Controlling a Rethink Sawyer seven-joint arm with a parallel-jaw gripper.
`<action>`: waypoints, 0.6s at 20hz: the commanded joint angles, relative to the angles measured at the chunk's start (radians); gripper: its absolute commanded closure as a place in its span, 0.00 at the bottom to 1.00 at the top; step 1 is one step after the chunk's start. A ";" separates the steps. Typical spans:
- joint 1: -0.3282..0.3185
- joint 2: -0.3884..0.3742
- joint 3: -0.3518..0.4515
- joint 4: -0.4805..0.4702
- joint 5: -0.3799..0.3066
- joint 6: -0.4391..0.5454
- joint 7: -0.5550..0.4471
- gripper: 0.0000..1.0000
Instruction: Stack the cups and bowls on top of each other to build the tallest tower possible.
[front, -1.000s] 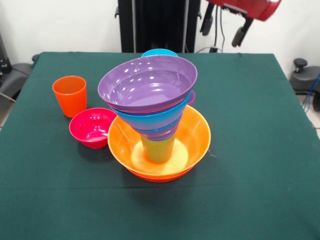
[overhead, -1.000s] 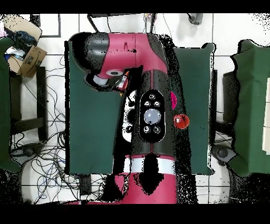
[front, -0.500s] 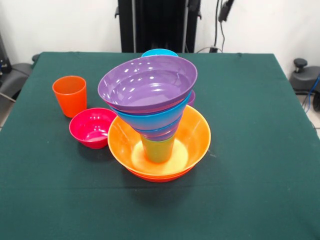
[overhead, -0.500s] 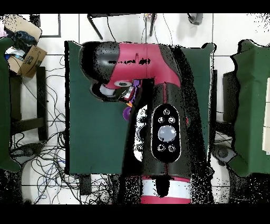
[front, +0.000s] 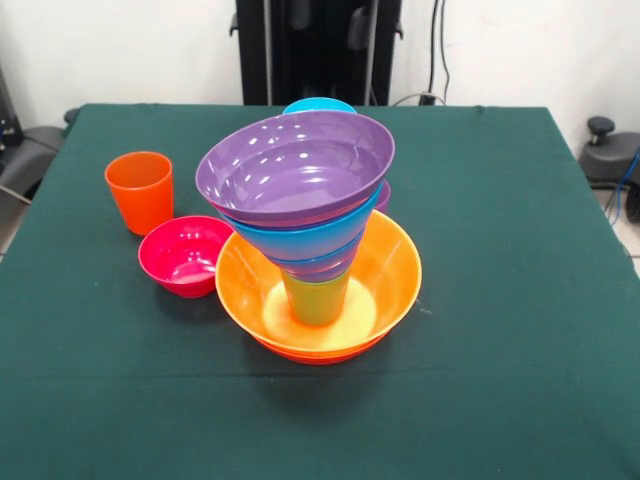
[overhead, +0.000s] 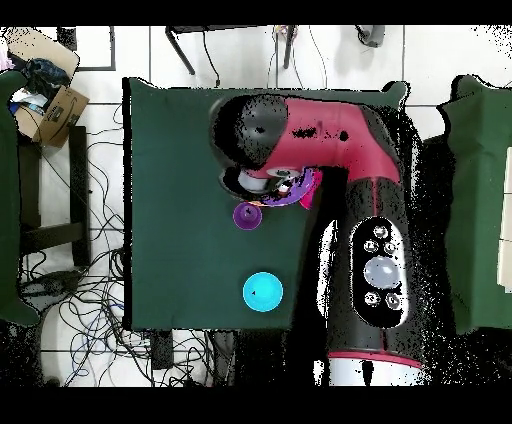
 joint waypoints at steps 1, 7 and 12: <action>-0.057 0.039 0.119 0.117 -0.118 -0.105 -0.366 0.00; -0.084 0.055 0.144 0.110 -0.140 -0.113 -0.396 0.00; -0.105 0.073 0.168 0.101 -0.161 -0.127 -0.413 0.00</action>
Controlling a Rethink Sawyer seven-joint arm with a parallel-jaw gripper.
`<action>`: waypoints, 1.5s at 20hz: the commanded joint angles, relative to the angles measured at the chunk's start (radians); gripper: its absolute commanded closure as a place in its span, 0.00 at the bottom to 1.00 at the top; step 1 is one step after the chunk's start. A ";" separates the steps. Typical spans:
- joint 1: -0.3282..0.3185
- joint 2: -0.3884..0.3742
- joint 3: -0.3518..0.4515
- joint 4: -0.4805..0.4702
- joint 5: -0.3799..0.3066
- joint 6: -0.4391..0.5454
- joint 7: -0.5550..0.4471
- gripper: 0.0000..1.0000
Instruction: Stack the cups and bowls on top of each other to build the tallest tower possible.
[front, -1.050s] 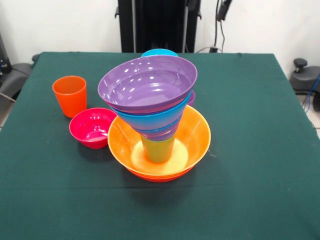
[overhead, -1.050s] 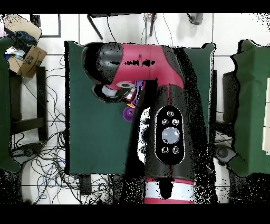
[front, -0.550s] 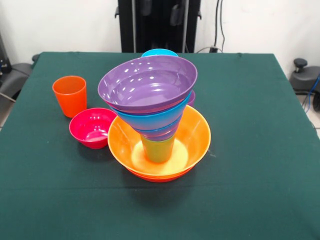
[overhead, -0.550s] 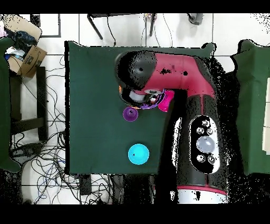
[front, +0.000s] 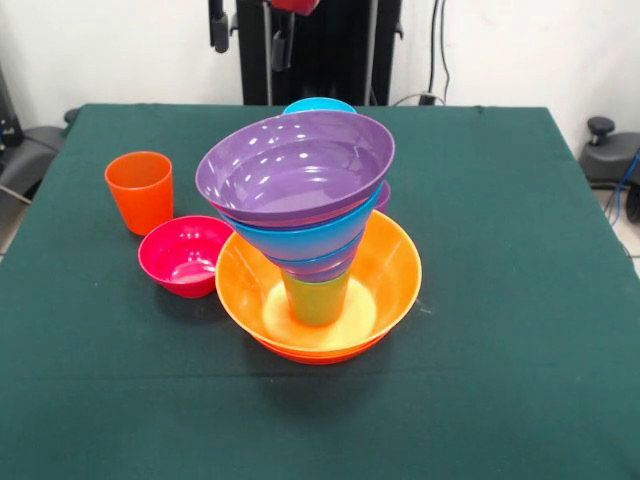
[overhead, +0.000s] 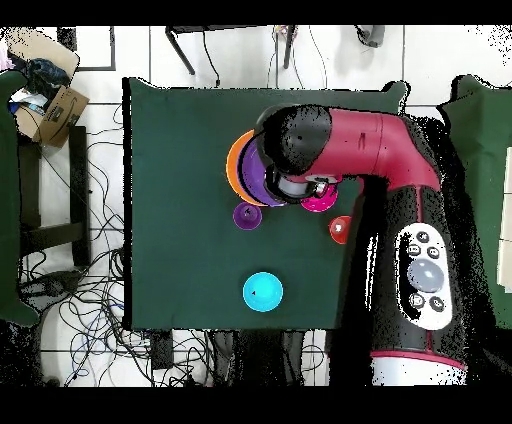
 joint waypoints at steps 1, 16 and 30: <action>-0.015 0.070 0.134 0.074 -0.089 -0.068 -0.310 0.00; -0.103 0.138 0.205 0.015 -0.167 -0.071 -0.398 0.00; -0.158 0.182 0.253 -0.026 -0.220 -0.057 -0.443 0.00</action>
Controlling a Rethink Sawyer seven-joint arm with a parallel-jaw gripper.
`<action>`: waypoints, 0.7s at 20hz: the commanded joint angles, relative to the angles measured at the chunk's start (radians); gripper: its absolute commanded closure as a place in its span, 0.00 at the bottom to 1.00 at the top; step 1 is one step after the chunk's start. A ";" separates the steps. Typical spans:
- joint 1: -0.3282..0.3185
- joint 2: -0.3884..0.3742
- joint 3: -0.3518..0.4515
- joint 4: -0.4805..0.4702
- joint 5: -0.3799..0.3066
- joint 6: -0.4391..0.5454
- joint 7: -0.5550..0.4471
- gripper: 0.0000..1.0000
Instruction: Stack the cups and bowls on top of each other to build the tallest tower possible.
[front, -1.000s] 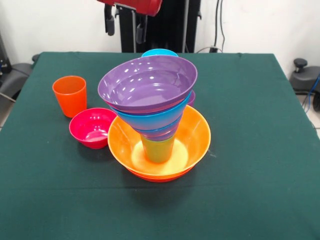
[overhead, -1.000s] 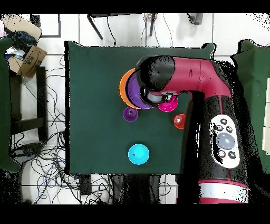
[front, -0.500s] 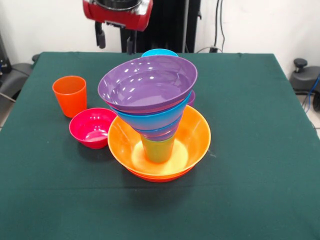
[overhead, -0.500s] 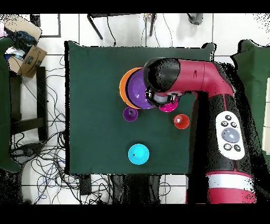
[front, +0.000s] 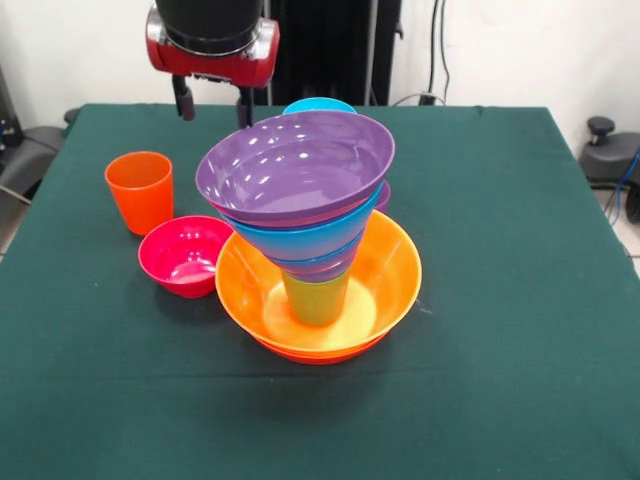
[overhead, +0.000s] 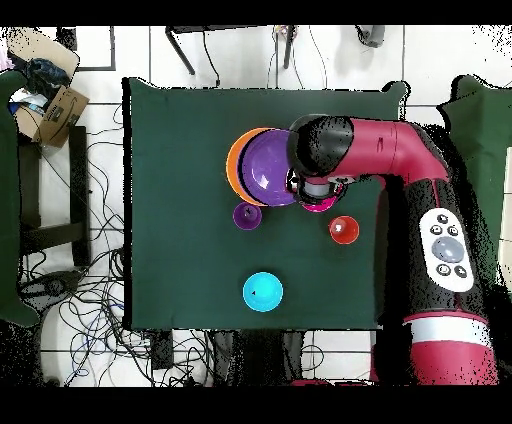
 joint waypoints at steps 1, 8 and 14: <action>-0.014 0.081 0.101 -0.032 -0.095 -0.042 -0.322 0.00; -0.039 0.065 0.118 -0.003 -0.111 -0.049 -0.326 0.00; -0.070 0.097 0.131 -0.022 -0.153 -0.064 -0.358 0.00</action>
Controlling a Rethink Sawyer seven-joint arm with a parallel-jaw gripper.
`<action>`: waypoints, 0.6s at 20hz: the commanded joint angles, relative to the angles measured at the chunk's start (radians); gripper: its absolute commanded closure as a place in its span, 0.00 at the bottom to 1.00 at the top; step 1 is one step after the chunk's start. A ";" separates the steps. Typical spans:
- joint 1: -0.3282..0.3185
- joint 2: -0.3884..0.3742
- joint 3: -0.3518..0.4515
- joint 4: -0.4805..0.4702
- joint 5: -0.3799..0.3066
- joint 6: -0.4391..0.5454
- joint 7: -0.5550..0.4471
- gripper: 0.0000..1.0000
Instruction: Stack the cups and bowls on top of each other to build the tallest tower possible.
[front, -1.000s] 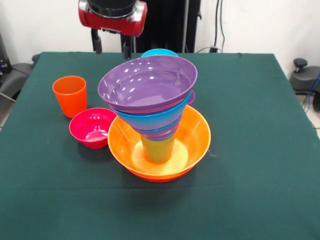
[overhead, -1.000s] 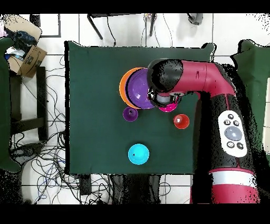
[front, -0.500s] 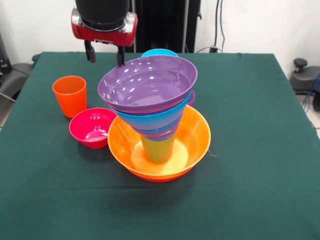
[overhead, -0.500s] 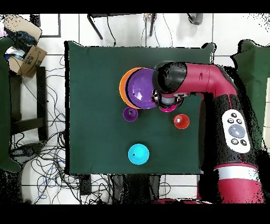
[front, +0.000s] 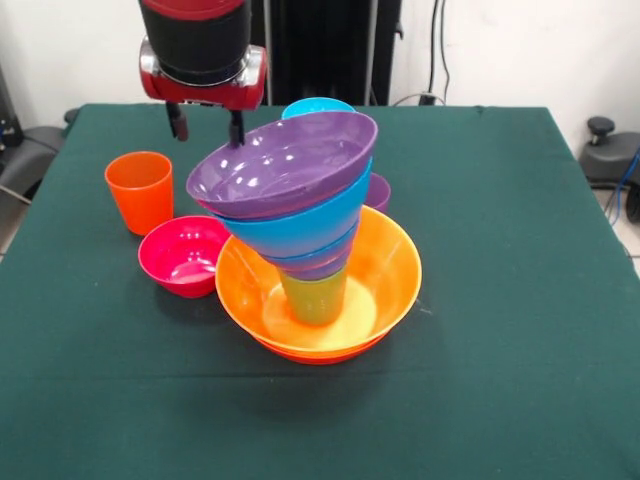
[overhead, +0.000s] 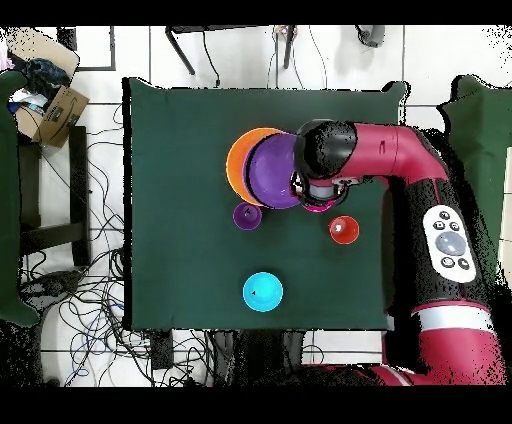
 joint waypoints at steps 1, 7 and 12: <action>-0.030 0.058 0.083 -0.024 -0.109 -0.067 -0.345 0.00; -0.039 0.085 0.106 -0.074 -0.129 -0.038 -0.357 0.00; -0.037 0.040 0.124 -0.046 -0.111 0.018 -0.332 0.00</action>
